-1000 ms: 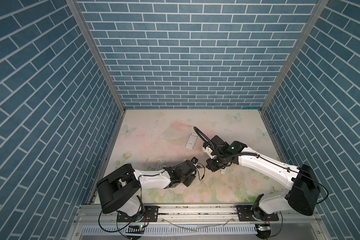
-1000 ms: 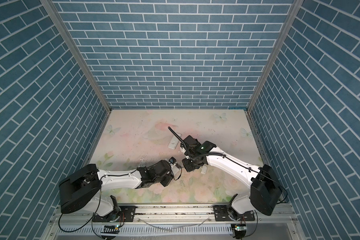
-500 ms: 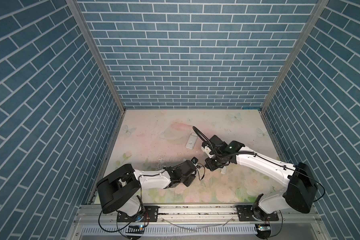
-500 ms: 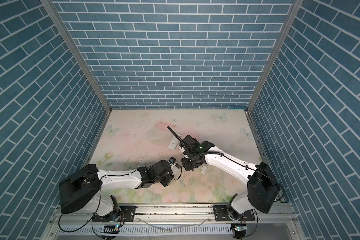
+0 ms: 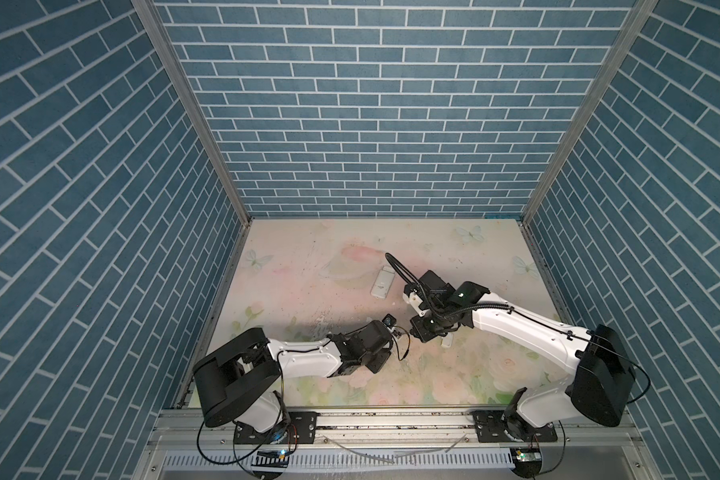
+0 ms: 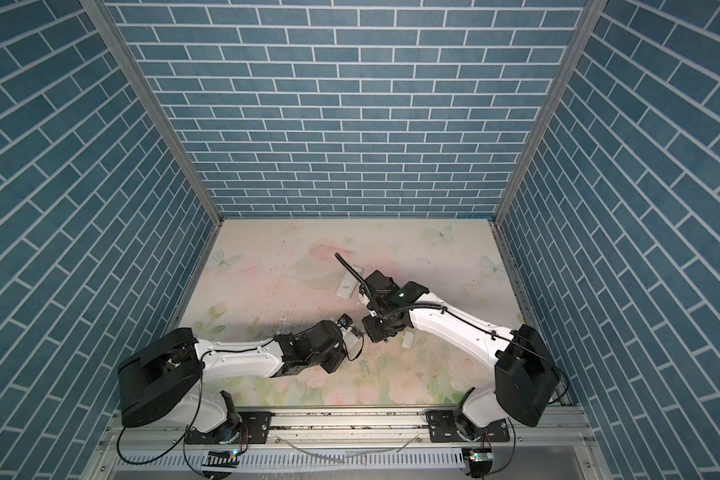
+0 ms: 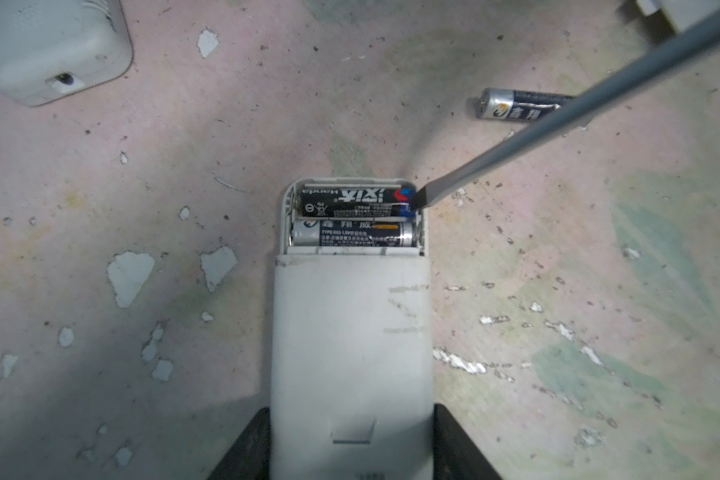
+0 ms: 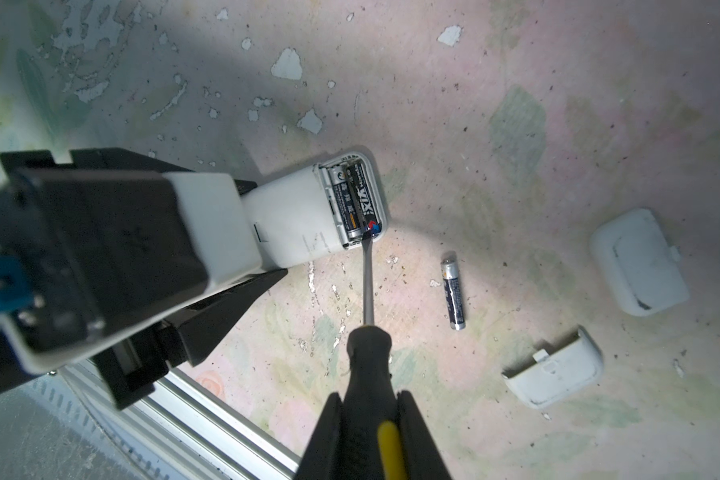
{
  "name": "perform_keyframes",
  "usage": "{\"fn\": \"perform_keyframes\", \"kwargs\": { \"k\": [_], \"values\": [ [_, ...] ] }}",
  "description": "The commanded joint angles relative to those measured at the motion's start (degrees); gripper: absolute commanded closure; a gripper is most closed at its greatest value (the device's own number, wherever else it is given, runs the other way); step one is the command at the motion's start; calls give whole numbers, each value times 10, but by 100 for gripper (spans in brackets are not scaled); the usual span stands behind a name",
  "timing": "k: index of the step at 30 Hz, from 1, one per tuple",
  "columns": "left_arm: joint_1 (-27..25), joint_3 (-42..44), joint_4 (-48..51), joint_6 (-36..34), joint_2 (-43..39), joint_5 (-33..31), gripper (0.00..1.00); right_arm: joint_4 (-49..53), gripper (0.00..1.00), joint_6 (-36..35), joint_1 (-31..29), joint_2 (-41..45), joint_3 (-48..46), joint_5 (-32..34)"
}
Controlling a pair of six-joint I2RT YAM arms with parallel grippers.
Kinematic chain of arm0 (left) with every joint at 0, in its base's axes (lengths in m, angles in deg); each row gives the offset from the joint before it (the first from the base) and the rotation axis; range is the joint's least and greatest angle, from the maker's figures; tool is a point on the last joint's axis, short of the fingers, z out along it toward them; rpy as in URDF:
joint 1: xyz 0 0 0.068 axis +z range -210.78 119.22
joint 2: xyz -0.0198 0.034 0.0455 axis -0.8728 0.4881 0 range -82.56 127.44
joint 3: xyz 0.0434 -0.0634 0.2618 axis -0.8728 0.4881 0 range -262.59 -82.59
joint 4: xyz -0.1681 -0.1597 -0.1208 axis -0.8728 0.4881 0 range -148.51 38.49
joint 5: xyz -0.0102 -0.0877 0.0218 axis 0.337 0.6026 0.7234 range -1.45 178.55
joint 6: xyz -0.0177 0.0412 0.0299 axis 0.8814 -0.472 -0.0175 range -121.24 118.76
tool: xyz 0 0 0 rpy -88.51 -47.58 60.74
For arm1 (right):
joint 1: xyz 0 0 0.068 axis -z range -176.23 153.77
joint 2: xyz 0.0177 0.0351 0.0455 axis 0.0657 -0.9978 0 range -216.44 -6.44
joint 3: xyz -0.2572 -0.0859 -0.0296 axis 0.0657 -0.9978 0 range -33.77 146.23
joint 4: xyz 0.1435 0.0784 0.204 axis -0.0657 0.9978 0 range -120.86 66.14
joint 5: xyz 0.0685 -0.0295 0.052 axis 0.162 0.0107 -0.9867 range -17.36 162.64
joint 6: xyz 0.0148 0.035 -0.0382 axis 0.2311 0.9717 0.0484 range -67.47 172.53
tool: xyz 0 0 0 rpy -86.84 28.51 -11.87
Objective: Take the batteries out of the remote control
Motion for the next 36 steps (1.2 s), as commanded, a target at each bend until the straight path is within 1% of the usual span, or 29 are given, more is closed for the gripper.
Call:
{"fn": "perform_keyframes", "kwargs": {
  "k": [1, 9, 30, 36],
  "values": [
    [-16, 12, 48, -10, 27, 55, 60, 11, 100, 14, -1, 13, -5, 3],
    [-17, 12, 47, -10, 30, 56, 60, 24, 100, 15, 0, 24, -8, 10],
    [-16, 12, 47, -10, 30, 55, 60, 5, 100, 22, 3, 19, -34, 5],
    [-16, 12, 46, -9, 28, 55, 60, 6, 100, 22, 4, 20, -26, 5]
  ]
}}
